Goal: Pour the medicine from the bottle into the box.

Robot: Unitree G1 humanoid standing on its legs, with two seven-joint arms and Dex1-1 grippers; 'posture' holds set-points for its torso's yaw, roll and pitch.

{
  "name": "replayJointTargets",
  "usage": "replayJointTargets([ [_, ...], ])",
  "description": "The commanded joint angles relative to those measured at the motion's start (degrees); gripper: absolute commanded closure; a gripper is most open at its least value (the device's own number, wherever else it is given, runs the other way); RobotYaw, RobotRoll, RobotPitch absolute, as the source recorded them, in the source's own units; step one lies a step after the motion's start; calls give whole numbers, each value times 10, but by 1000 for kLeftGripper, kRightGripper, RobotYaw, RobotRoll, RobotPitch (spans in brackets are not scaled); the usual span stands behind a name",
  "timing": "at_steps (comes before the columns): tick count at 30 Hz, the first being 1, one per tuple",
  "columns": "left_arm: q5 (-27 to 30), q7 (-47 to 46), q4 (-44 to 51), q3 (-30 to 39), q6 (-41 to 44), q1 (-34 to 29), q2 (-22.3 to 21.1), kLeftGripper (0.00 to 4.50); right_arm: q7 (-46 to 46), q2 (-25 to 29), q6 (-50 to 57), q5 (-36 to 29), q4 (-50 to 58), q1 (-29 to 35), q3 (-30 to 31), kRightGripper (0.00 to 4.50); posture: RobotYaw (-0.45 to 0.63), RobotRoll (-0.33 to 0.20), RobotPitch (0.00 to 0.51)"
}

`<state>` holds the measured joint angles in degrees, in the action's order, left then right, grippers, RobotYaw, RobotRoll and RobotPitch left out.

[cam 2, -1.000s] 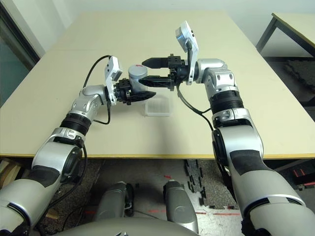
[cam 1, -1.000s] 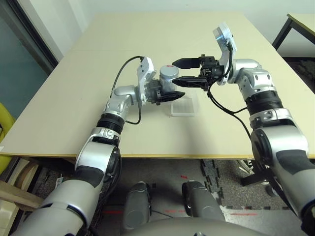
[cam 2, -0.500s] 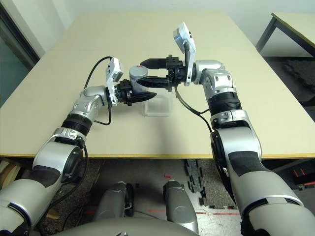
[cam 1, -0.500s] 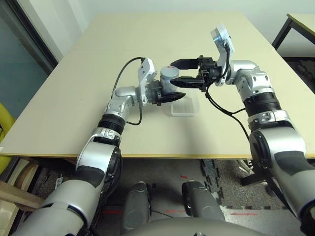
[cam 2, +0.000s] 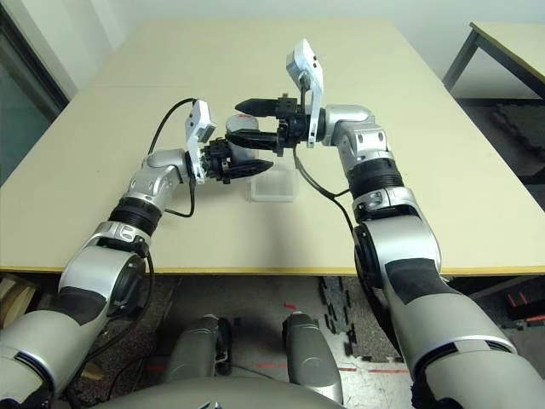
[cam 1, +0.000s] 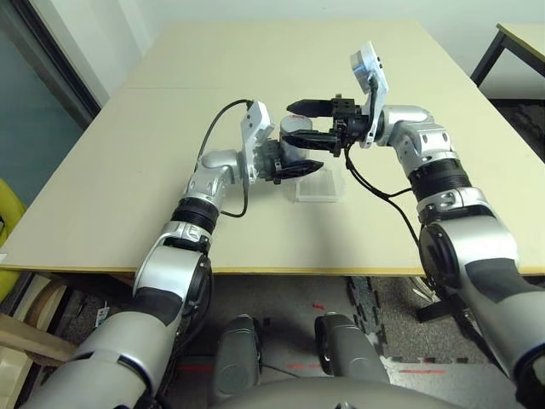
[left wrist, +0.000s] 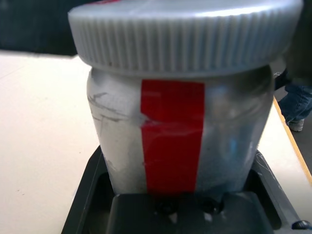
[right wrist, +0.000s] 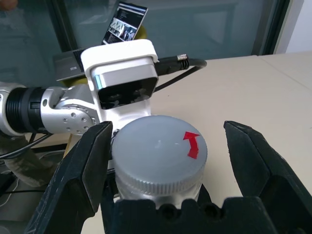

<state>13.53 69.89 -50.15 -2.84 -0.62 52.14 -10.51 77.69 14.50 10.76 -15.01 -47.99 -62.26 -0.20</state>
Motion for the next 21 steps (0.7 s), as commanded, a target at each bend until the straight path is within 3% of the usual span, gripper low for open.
replayJointTargets([
  [1,-9,2,3,-4,-2,8,0,1804,-5,-9,-10,5,-11,-12,6,0,-211,0,49],
  [21,-2,3,26,-3,8,-2,1,1804,-22,22,-48,25,-71,-12,-4,0,-206,0,40],
])
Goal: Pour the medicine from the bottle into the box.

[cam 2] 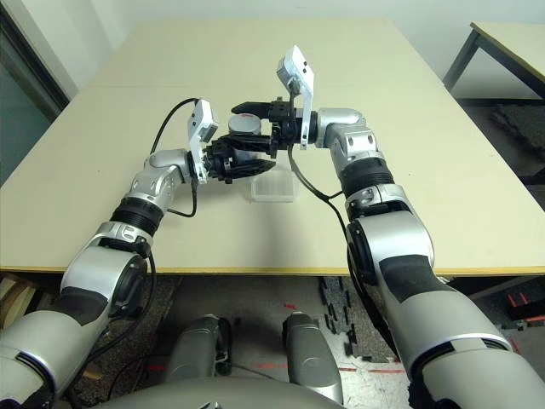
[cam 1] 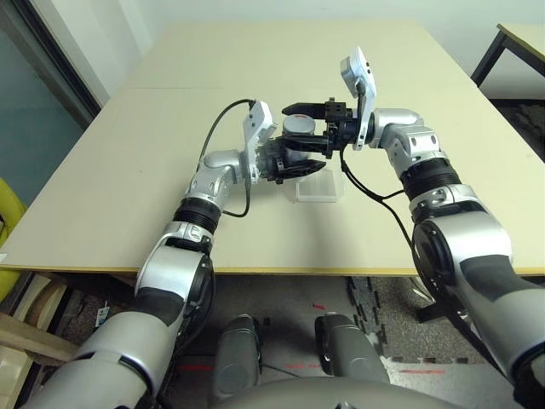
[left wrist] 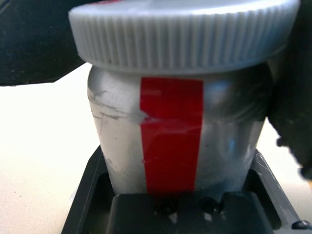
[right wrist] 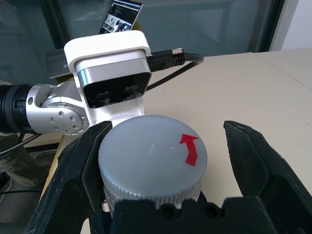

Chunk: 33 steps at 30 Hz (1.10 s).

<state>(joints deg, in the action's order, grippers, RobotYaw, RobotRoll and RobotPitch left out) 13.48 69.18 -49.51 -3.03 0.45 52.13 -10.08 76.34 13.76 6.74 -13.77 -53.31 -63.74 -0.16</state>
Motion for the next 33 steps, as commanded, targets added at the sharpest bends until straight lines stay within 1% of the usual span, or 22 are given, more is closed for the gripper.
replayJointTargets([
  [1,-2,9,19,-1,-2,-2,-4,1804,-8,30,-9,13,-19,3,-4,0,-206,0,40],
  [23,3,9,23,0,0,-1,-10,1804,-9,71,-13,9,-68,-3,-19,0,-199,0,33],
  [33,-2,-4,-3,4,-7,8,-8,1804,32,64,10,-4,-24,9,-9,0,-210,0,38],
])
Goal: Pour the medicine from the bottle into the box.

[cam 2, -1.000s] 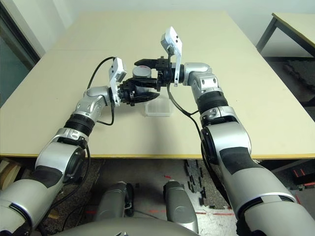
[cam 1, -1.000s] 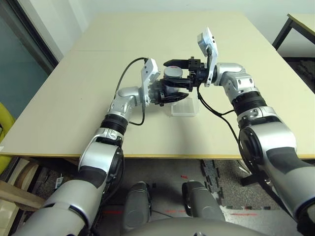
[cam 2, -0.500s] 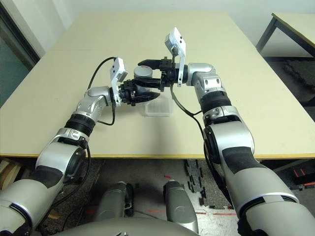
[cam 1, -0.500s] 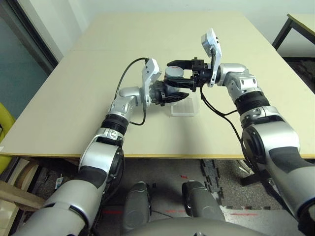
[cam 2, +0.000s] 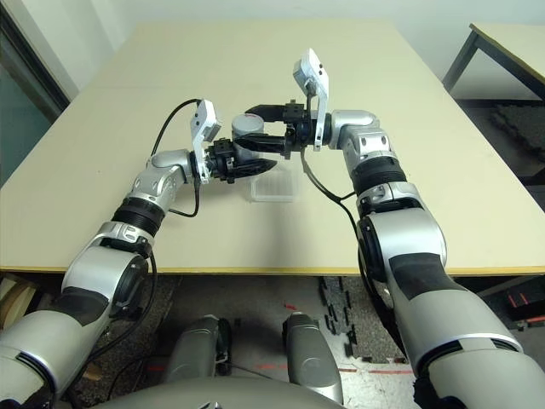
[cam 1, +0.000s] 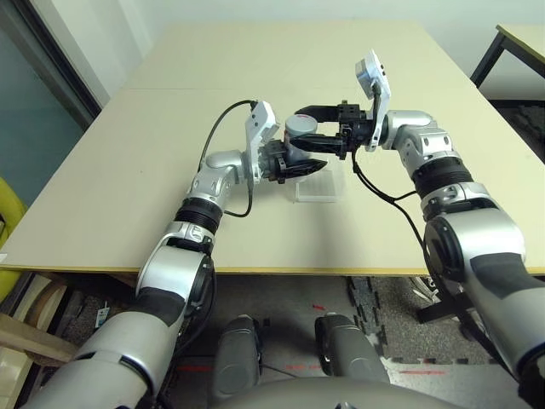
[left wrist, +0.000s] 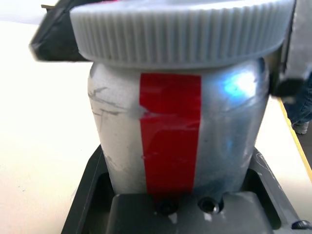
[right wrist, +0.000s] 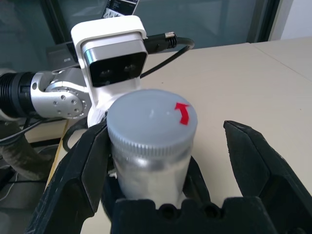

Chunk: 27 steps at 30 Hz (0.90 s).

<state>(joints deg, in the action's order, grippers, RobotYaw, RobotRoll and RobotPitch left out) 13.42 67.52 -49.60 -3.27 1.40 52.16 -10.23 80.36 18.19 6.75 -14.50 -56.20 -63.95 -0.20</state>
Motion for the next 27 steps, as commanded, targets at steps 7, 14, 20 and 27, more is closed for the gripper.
replayJointTargets([
  [7,-9,5,-16,1,-27,13,0,1804,-12,6,16,1,13,3,-8,0,-211,0,40],
  [14,-17,-3,-26,-4,-34,18,8,1804,-16,-13,19,-1,15,-3,-8,0,-211,0,38],
  [20,-24,-12,-42,-4,-44,26,11,1804,-19,-23,20,-3,17,-6,-8,0,-212,0,36],
  [27,-37,-24,-59,-2,-53,29,13,1804,-20,-30,22,-5,20,-10,-10,0,-215,0,34],
])
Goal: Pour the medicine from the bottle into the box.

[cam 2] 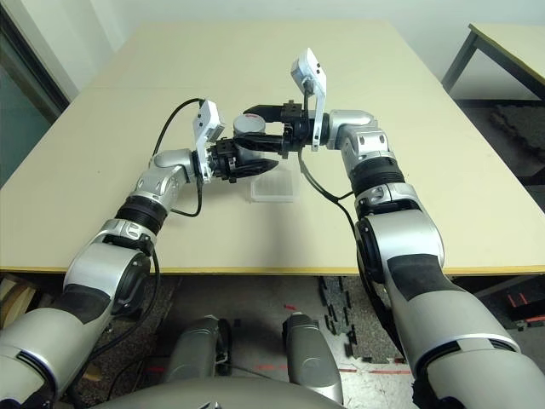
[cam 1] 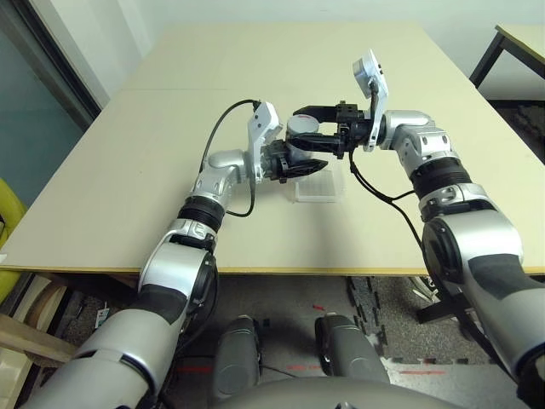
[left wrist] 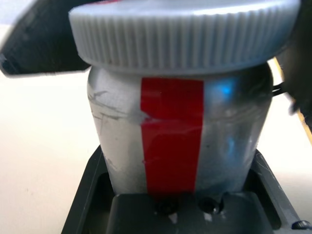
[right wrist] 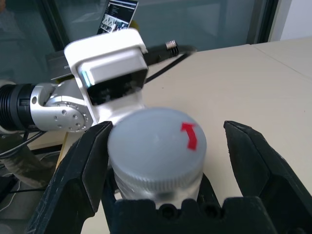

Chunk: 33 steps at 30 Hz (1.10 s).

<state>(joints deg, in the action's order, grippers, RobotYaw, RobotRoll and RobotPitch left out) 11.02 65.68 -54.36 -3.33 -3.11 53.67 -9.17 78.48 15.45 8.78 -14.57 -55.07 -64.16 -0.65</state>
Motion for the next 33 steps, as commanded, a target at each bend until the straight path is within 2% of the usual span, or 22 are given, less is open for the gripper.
replayJointTargets([
  [1,-13,-6,-14,-2,-9,14,2,1804,-2,-3,2,-4,9,-8,-5,0,-215,0,34],
  [15,-7,13,3,3,-7,5,0,1804,-19,-1,-12,5,-21,-16,-8,0,-199,0,26],
  [33,14,43,32,20,16,-1,-14,1804,-39,44,-37,12,-74,-17,-20,0,-196,0,17],
])
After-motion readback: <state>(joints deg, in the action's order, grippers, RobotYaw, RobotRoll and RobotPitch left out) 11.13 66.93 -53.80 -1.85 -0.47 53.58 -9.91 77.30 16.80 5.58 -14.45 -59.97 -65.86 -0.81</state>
